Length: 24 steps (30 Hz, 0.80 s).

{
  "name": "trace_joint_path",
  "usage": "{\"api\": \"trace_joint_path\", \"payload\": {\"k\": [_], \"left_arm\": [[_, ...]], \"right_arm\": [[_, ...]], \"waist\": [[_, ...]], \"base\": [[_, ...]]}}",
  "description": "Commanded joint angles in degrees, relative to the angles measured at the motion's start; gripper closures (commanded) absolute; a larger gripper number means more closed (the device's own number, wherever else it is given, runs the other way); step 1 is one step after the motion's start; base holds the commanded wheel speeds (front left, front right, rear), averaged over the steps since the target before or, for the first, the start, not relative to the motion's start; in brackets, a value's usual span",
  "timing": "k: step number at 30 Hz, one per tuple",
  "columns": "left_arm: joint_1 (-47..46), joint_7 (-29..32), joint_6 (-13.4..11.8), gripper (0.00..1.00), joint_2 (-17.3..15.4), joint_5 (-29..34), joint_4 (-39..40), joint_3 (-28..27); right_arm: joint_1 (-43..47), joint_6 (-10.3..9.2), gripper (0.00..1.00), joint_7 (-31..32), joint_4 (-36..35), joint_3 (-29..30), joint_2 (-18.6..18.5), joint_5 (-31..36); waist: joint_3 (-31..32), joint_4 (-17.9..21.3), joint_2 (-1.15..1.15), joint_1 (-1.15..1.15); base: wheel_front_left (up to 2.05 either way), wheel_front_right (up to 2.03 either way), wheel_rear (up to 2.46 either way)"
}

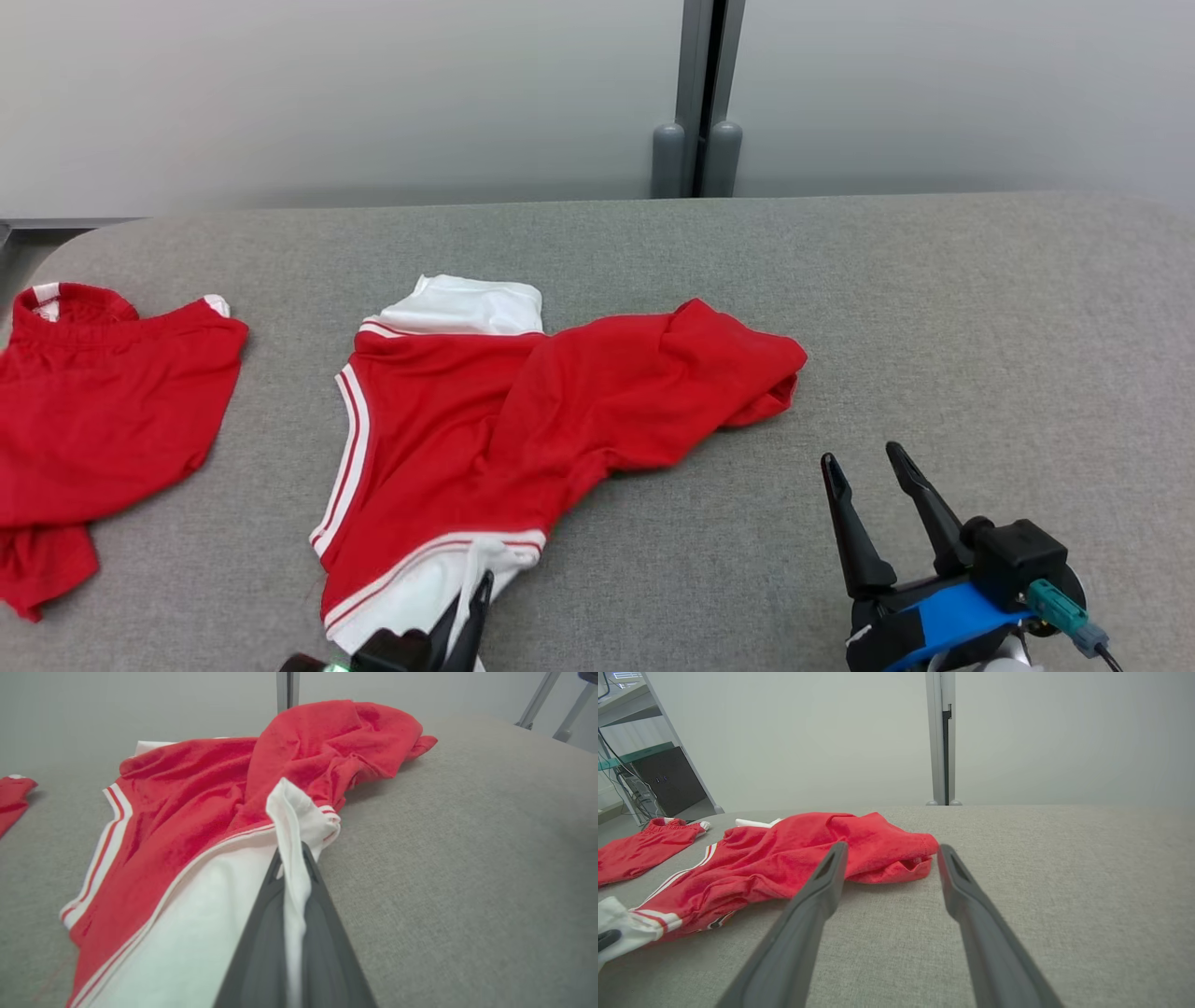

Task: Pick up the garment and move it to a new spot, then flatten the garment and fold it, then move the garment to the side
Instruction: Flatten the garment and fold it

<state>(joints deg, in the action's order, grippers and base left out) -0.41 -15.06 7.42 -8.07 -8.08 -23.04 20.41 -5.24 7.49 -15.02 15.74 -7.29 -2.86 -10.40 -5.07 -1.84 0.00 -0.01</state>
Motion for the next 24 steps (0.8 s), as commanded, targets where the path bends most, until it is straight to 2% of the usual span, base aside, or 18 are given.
{"api": "trace_joint_path", "payload": {"k": [1,11,12,13,14,24], "left_arm": [[1.47,-0.17,0.03,1.00,-0.34,-0.74,-0.06,1.09],[4.97,-0.17,0.04,1.00,-1.19,-4.54,-2.38,9.46],[4.79,-0.17,0.04,0.93,-1.15,-4.82,-2.05,9.56],[4.51,-0.17,0.04,0.08,-1.04,-4.91,-1.39,9.32],[4.30,-0.17,0.04,0.00,-1.00,-4.75,-0.69,8.99],[4.39,-0.17,-0.04,0.00,0.76,-3.25,11.51,-0.02]], "right_arm": [[0.97,0.01,0.00,-0.24,0.24,0.16,-0.05,-0.46],[2.14,0.01,0.00,-0.23,0.99,-0.19,-0.05,-0.62],[2.24,0.01,0.00,-0.24,1.07,-0.21,-0.05,-0.63],[2.37,0.01,0.00,-0.24,1.11,-0.25,-0.05,-0.60],[2.51,0.01,0.00,-0.24,1.20,-0.25,-0.05,-0.56],[2.88,0.01,0.00,-0.23,1.49,0.11,-0.05,-0.14]], "waist": [[0.33,-0.30,0.00,0.01],[2.24,-1.24,0.00,0.01],[2.41,-1.26,0.00,0.01],[2.55,-1.27,0.00,0.01],[2.72,-1.27,0.00,0.01],[3.59,-0.62,0.00,0.01]], "base": [[0.00,0.00,0.00],[0.00,0.00,0.00],[0.00,0.00,0.00],[0.00,0.00,0.00],[0.00,0.00,0.00],[0.00,0.00,0.00]]}}
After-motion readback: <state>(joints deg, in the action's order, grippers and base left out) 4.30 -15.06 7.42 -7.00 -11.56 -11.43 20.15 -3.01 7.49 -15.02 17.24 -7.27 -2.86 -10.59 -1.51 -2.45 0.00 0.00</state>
